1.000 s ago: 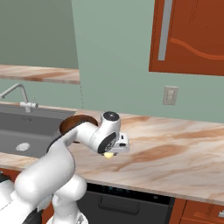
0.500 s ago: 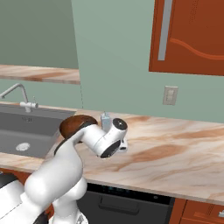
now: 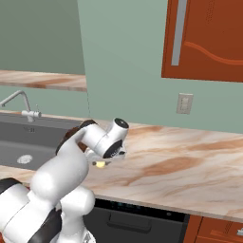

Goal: Gather the eggs and milk located in the vicinity of the sink area and place them right next to the bowl.

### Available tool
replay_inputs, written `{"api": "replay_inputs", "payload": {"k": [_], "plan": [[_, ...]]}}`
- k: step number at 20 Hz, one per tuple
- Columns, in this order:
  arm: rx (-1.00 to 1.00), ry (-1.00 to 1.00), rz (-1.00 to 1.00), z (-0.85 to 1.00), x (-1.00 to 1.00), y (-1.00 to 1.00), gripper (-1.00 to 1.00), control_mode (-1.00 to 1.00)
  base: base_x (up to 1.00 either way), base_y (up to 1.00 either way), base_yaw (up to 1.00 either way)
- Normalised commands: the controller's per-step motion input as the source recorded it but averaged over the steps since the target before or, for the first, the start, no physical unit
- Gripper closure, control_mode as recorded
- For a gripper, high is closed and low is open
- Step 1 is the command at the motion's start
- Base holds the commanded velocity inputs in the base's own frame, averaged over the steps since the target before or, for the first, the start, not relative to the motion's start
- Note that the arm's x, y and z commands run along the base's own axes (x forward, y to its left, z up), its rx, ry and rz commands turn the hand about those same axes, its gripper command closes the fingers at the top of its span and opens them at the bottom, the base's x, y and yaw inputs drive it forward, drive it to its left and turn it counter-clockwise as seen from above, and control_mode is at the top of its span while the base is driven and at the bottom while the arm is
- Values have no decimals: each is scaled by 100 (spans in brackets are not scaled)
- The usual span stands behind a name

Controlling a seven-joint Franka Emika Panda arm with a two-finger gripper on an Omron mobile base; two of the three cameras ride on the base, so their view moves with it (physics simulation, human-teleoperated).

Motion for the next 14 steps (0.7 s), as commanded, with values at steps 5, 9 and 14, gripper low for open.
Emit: {"api": "replay_inputs", "payload": {"k": [5,9,14], "plan": [[0,0,-5,-11,0,49,100,-100,0,0,0],[0,-2,-7,-17,0,39,100,-100,0,0,0],[7,-18,-1,-26,0,29,100,-100,0,0,0]]}}
